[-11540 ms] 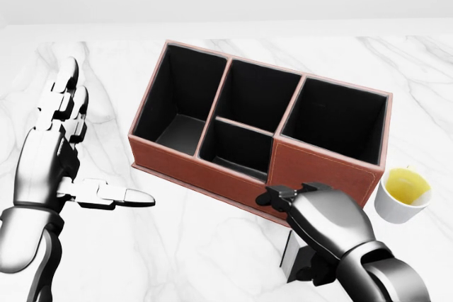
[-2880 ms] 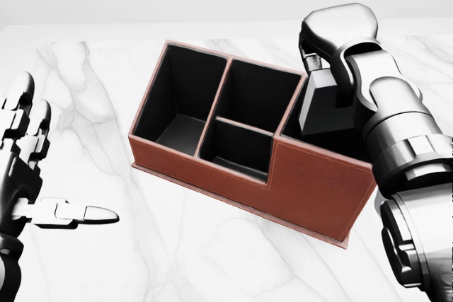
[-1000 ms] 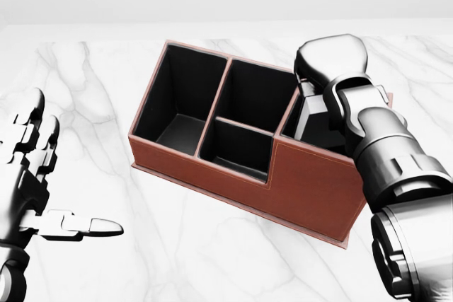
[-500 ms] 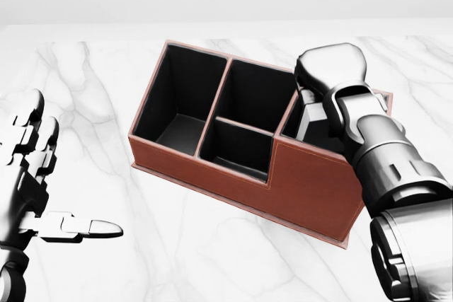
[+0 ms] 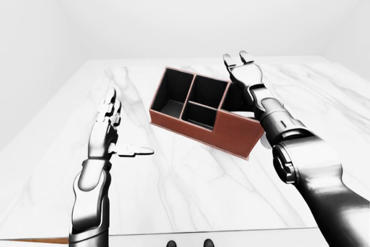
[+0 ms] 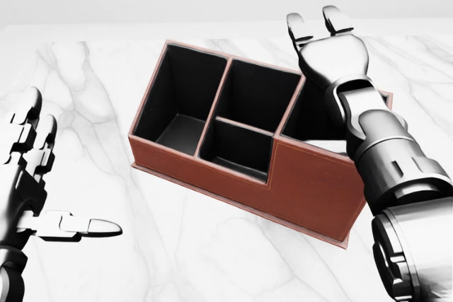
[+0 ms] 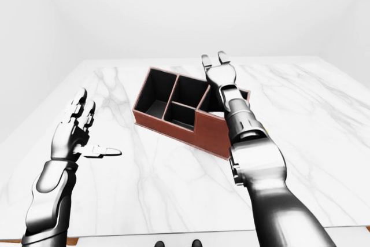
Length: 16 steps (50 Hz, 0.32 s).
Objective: Pick up the book and place it in the right compartment of the caddy.
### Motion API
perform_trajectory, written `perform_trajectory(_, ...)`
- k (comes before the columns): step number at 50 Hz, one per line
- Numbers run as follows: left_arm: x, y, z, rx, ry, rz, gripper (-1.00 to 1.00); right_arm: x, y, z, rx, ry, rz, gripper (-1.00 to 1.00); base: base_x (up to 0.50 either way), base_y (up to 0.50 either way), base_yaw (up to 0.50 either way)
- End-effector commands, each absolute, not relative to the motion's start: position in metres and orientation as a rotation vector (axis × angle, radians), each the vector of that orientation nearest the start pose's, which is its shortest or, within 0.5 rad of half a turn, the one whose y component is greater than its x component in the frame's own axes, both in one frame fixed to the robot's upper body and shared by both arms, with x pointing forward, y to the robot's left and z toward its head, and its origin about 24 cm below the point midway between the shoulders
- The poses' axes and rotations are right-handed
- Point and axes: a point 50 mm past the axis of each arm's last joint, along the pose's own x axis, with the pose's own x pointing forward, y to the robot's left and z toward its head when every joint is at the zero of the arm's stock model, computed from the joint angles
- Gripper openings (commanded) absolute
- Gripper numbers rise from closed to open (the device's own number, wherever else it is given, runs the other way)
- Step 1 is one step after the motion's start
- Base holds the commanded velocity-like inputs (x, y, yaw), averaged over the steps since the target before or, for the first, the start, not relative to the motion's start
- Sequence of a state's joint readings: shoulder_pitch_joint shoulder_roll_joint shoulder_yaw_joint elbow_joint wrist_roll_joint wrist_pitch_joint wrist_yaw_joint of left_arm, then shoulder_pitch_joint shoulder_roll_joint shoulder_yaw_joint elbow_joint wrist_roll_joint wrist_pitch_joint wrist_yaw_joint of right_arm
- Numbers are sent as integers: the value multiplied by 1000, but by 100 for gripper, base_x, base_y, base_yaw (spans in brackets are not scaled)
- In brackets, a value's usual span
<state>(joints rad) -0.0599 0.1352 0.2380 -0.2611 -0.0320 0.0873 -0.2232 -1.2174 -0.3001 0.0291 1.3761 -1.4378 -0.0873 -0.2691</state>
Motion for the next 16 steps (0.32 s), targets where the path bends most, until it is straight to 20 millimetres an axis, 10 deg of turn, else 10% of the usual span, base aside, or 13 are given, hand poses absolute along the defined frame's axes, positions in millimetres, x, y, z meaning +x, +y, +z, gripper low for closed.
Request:
perform_trajectory(1,254,211,118,146,-240,-8,100,426,-168,175,-1731,-153,-48,100,0,0,0)
perform_trajectory(16,253,209,122,147,-258,-14,100,428,-170,190,-1715,-154,-69,100,0,0,0)
